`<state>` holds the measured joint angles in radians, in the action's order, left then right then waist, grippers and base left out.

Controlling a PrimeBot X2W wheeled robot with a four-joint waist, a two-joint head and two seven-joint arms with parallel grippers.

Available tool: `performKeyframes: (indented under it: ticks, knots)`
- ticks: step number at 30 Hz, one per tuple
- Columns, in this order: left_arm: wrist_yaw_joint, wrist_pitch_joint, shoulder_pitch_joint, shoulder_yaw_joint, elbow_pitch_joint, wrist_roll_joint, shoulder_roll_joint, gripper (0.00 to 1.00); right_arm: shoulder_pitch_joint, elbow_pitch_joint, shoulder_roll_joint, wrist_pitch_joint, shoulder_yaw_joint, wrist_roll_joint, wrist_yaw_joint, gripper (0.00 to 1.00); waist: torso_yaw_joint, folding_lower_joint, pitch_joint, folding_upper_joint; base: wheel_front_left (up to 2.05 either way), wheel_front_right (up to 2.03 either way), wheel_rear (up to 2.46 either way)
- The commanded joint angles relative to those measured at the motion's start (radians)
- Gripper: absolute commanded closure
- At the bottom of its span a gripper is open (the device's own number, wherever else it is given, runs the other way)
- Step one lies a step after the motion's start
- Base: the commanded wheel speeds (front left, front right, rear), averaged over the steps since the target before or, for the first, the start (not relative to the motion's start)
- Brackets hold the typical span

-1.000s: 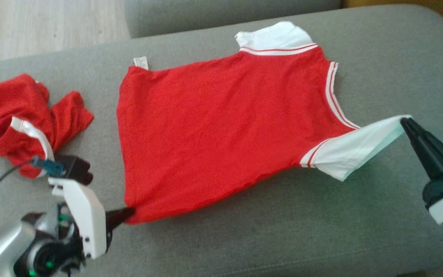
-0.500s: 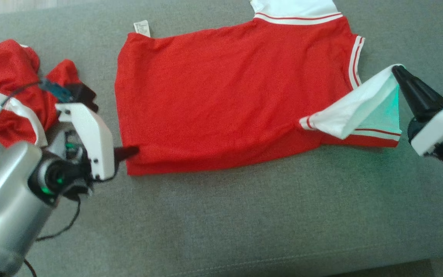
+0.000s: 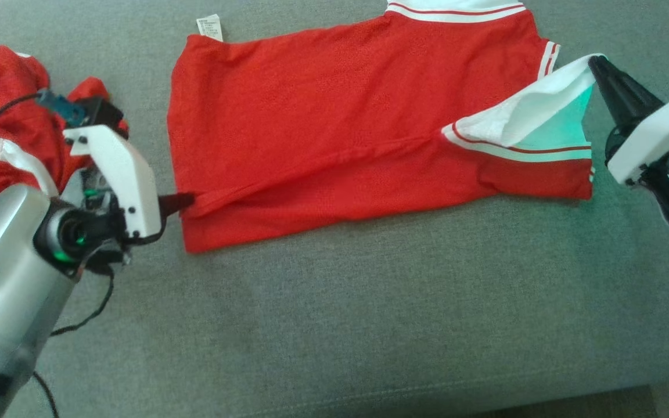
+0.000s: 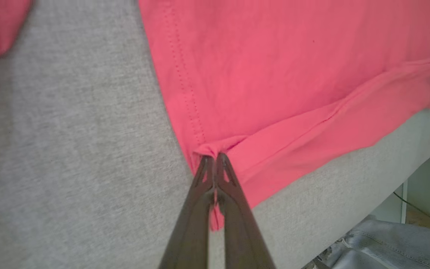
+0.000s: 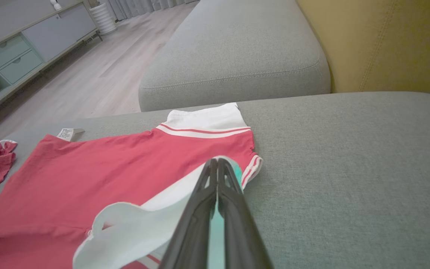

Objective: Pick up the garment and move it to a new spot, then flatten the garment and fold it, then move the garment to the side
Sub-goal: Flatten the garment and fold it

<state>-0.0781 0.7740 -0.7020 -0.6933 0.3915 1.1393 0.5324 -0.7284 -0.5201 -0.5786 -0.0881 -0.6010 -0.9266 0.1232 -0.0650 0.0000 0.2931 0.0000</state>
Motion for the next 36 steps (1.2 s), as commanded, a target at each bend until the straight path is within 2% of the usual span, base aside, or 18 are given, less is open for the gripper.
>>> performKeyframes:
  ticks: [1, 3, 4, 5, 6, 12, 13, 15, 20, 26, 29, 31, 33, 36]
  knots:
    - [0.002, -0.009, -0.066, 0.057, -0.02, -0.004, 0.033, 1.0, -0.019, 0.01, -0.014, 0.013, -0.006, -0.011, 0.008, 1.0, 0.001, 0.0, 0.003, 0.0, 0.0, 0.0, 0.0]
    - [0.003, -0.017, -0.073, 0.053, -0.006, -0.008, 0.02, 0.98, -0.042, -0.023, -0.006, 0.025, -0.034, -0.02, 0.008, 1.0, 0.001, 0.0, 0.006, 0.0, 0.0, 0.0, 0.0]
    - [0.004, -0.028, -0.076, 0.055, 0.0, -0.01, 0.014, 0.61, -0.052, -0.038, -0.001, 0.034, -0.048, -0.023, 0.008, 0.92, 0.001, 0.0, 0.007, 0.0, 0.0, 0.0, 0.0]
    - [0.006, -0.042, -0.079, 0.06, 0.007, -0.01, 0.007, 0.08, -0.06, -0.052, 0.004, 0.045, -0.06, -0.027, 0.008, 0.53, 0.001, 0.0, 0.007, 0.0, 0.0, 0.0, 0.0]
    - [0.008, -0.056, -0.08, 0.065, 0.013, -0.009, 0.001, 0.0, -0.066, -0.067, 0.009, 0.059, -0.068, -0.032, 0.008, 0.0, 0.001, 0.0, 0.005, 0.0, 0.0, 0.0, 0.0]
    - [0.028, -0.187, -0.063, 0.1, 0.017, -0.027, -0.007, 0.0, -0.067, -0.123, 0.021, 0.227, -0.084, -0.04, 0.008, 0.0, 0.004, 0.0, -0.041, 0.0, 0.0, 0.0, 0.0]
    - [0.029, -0.259, -0.041, 0.112, -0.004, -0.053, 0.002, 0.0, -0.048, -0.117, 0.019, 0.29, -0.08, -0.039, 0.008, 0.0, 0.005, 0.0, -0.066, 0.0, 0.0, 0.0, 0.0]
    - [0.02, -0.354, -0.007, 0.128, -0.035, -0.084, 0.008, 0.0, -0.016, -0.099, 0.021, 0.326, -0.069, -0.036, 0.008, 0.0, 0.005, 0.0, -0.092, 0.0, 0.0, 0.0, 0.0]
    - [-0.044, -0.645, 0.126, 0.166, -0.151, -0.189, 0.003, 0.0, 0.095, -0.056, 0.031, 0.349, 0.014, 0.031, 0.008, 0.0, 0.006, 0.0, -0.144, 0.0, 0.0, 0.0, 0.0]
    - [-0.154, -0.936, 0.322, 0.164, -0.222, -0.321, -0.025, 0.0, 0.287, -0.038, 0.123, 0.35, 0.179, 0.149, 0.008, 0.0, 0.005, 0.0, -0.177, 0.0, 0.0, 0.0, 0.0]
    - [-0.21, -0.996, 0.403, 0.151, -0.219, -0.369, -0.045, 0.0, 0.339, -0.063, 0.17, 0.345, 0.223, 0.185, 0.008, 0.0, 0.0, 0.0, -0.176, 0.0, 0.0, 0.0, 0.0]
    - [-0.229, -1.003, 0.443, 0.136, -0.214, -0.371, -0.074, 0.0, 0.346, -0.091, 0.191, 0.321, 0.247, 0.207, 0.008, 0.0, 0.0, 0.0, -0.168, 0.0, 0.0, 0.0, 0.0]
    - [-0.237, -0.996, 0.455, 0.104, -0.193, -0.388, -0.093, 0.0, 0.337, -0.121, 0.213, 0.29, 0.272, 0.22, 0.008, 0.0, 0.004, 0.0, -0.159, 0.0, 0.0, 0.0, 0.0]
    - [-0.219, -0.967, 0.431, 0.058, -0.141, -0.398, -0.128, 0.0, 0.306, -0.177, 0.247, 0.225, 0.306, 0.226, 0.008, 0.0, 0.012, 0.0, -0.144, 0.0, 0.0, 0.0, 0.0]
